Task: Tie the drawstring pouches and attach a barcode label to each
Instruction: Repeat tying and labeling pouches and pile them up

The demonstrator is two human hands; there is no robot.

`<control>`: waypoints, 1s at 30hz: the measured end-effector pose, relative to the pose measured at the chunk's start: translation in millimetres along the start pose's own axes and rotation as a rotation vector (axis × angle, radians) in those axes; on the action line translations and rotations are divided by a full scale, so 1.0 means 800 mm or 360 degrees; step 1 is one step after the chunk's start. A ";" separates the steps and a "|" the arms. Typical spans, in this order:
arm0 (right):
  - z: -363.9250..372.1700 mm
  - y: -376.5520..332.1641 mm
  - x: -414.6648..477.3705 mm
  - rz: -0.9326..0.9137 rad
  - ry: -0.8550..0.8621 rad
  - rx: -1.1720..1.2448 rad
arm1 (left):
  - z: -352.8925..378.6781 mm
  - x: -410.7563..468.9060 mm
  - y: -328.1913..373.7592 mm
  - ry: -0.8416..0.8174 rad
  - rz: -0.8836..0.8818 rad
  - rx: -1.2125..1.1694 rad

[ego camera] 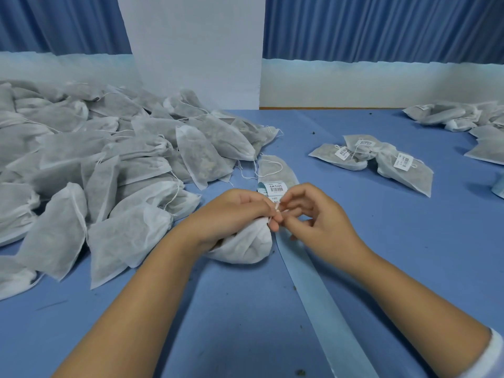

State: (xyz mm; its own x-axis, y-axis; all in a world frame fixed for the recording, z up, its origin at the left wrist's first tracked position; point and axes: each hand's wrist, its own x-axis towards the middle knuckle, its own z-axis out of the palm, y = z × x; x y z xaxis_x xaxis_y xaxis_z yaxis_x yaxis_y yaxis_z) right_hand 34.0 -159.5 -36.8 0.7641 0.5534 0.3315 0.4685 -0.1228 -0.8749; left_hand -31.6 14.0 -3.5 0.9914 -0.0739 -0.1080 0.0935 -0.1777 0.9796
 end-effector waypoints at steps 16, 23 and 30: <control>-0.003 -0.007 0.003 0.0094 0.0011 0.0190 | 0.002 0.000 0.000 0.0169 0.0151 0.0042; -0.003 -0.004 0.005 0.0053 0.0083 0.0097 | 0.001 0.008 -0.007 0.0506 0.0299 0.0341; -0.002 0.002 0.004 0.0044 -0.0032 0.0337 | 0.001 0.004 -0.005 0.0446 0.0196 0.0422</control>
State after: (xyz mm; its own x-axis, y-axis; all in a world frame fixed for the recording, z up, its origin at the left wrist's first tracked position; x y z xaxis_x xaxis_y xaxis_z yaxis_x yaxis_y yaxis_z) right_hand 37.7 -159.0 -36.4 0.7652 0.5690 0.3013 0.3423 0.0368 -0.9389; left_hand -28.9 13.9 -7.7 0.9837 0.1535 0.0935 -0.0179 -0.4342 0.9007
